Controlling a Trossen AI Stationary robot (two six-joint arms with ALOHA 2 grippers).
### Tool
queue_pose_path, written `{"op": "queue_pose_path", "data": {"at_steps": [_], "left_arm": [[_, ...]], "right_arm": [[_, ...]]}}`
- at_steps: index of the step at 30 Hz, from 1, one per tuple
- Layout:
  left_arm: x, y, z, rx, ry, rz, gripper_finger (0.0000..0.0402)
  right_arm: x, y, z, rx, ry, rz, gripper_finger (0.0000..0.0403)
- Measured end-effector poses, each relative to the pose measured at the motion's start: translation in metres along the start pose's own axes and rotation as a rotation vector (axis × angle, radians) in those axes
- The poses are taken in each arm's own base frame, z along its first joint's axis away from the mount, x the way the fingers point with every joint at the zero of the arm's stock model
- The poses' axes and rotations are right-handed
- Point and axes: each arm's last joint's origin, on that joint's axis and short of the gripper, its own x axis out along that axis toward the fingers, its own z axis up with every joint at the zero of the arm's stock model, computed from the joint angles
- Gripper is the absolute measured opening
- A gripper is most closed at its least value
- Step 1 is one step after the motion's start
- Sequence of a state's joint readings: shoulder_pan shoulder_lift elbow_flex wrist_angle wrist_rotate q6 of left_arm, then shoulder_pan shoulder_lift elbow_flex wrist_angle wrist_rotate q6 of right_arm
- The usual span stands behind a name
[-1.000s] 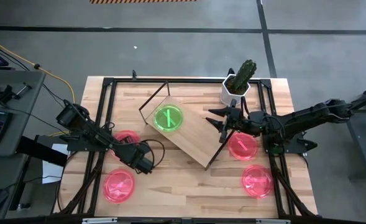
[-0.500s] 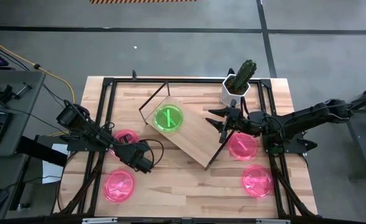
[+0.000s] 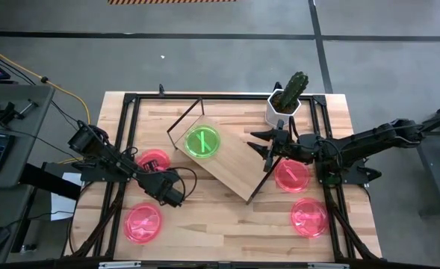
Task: Place and stack plates onto a shelf
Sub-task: Put the pink plate on the shelf
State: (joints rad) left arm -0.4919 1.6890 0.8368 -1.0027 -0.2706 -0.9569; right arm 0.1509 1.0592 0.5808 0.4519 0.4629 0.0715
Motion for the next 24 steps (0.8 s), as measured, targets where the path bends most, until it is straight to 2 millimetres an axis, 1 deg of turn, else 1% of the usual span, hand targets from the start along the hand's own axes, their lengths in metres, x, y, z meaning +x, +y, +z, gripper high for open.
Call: {"op": "queue_pose_path", "data": {"at_steps": [3,7,11,19,22,24], "left_arm": [[-0.005,-0.001,0.002,0.026,-0.006,-0.021,0.0001],[-0.029,-0.003,0.006,0.078,-0.057,-0.118,0.0001],[-0.064,-0.001,0.006,0.117,-0.132,-0.254,0.0001],[-0.139,0.015,-0.002,0.146,-0.312,-0.505,0.0000],[-0.163,0.019,-0.002,0.203,-0.410,-0.535,0.0000],[-0.177,0.022,0.000,0.257,-0.521,-0.501,0.0000]], "right_arm": [[0.000,0.000,0.000,0.000,0.000,0.000,0.0163],[0.000,0.000,0.000,0.000,0.000,0.000,0.0163],[0.000,0.000,0.000,0.005,0.001,0.000,0.0163],[0.000,0.000,-0.002,0.017,0.018,-0.005,0.0163],[0.000,0.000,-0.002,0.017,0.017,-0.004,0.0163],[0.000,0.000,-0.002,0.018,0.015,-0.004,0.0163]]}}
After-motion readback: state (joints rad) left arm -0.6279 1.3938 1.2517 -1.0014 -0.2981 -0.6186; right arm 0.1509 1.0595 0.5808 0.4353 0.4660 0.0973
